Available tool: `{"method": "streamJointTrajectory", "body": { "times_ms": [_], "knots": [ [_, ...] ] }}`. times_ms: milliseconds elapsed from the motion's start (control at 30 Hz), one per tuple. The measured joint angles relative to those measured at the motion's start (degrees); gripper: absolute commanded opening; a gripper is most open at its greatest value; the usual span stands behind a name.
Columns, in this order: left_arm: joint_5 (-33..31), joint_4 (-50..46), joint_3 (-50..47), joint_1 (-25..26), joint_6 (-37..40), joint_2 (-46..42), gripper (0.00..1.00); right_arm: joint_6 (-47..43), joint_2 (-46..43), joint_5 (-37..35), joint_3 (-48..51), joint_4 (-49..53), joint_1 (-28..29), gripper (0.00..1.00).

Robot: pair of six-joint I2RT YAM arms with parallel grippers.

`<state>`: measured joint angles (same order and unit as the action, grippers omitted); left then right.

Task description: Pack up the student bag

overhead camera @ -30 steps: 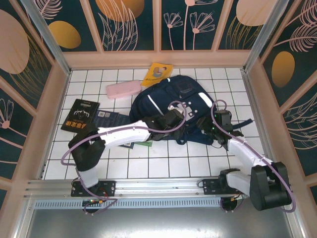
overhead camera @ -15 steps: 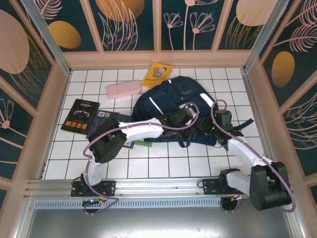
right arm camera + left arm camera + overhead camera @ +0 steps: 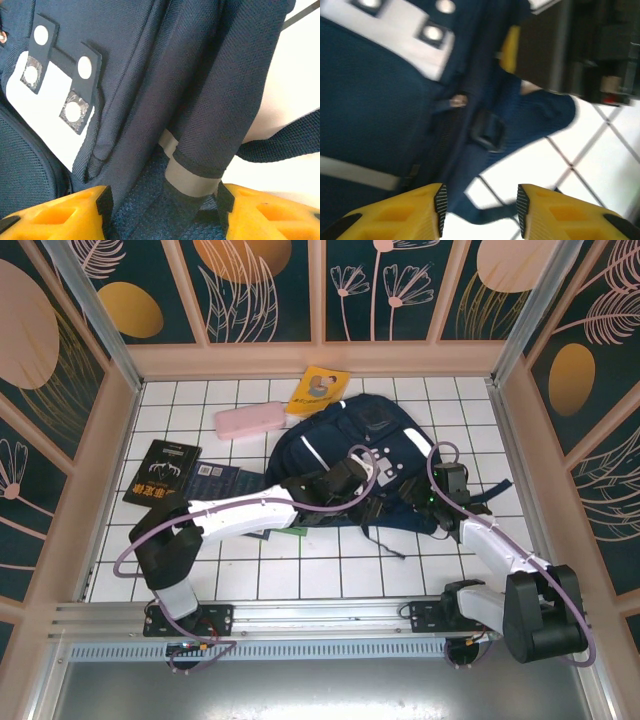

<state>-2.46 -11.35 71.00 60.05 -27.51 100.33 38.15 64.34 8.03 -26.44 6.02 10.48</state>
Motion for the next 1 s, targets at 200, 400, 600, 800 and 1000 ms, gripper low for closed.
{"method": "streamJointTrajectory", "body": {
  "times_ms": [200, 400, 600, 800, 1000],
  "knots": [
    [-8.33, -4.76, 0.04, -0.04, 3.08, 2.56, 0.48, 0.72, 2.32, 1.84, 1.01, -1.55, -0.55, 0.51],
    [-12.24, -7.96, 1.07, -0.04, 5.18, 5.73, 0.48, 1.57, 5.86, 4.48, 0.85, -4.46, -0.70, 0.02],
    [-14.27, -8.63, 2.49, -0.04, 5.46, 5.09, 0.48, 2.95, 4.70, 6.19, -2.14, -2.73, -0.63, 0.00],
    [-14.71, -9.07, 3.54, -0.04, 5.51, 1.79, 0.49, 3.02, 1.77, 7.91, -8.55, 0.63, -0.26, 0.00],
    [-13.68, -9.05, 4.81, -0.04, 5.86, 1.53, 0.50, 3.19, 2.62, 8.59, -12.00, 1.09, 0.70, 0.00]
  ]
}}
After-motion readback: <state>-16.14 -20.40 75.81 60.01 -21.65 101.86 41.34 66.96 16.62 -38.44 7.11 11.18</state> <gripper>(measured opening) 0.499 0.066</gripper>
